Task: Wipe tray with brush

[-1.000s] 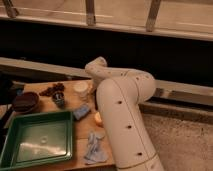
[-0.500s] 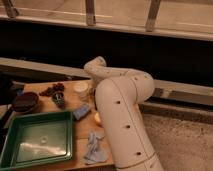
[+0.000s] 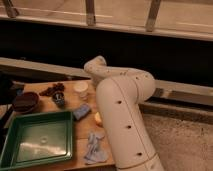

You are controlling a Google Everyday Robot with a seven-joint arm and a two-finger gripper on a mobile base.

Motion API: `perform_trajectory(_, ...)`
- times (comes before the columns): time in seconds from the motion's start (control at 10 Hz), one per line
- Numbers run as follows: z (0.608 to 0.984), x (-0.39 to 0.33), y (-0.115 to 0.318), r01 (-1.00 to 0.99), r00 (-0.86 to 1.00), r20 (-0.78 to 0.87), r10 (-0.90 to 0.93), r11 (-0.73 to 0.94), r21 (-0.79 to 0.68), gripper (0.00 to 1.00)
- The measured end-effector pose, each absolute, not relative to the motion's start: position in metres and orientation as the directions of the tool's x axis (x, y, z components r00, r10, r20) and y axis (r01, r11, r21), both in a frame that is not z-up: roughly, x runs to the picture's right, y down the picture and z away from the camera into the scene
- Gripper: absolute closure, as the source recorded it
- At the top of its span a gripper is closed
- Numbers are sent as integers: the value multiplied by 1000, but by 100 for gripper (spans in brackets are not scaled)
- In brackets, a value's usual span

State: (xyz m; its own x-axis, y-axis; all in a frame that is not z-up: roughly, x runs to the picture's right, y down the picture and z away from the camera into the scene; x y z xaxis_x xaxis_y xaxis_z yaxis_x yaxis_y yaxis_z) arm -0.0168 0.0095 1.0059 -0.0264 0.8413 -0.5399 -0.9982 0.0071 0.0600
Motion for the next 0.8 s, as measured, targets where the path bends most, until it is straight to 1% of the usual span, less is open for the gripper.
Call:
perform_trajectory(0.2,1001,-7,10,-998,-33,-536,843,5,69,91)
perform_trajectory(0.4,987,13,-1,-997,-45,-512,858,-6,78,91)
perform_trajectory(0.8,954,22,-37,-998,-50,-450,892,-30,51,91)
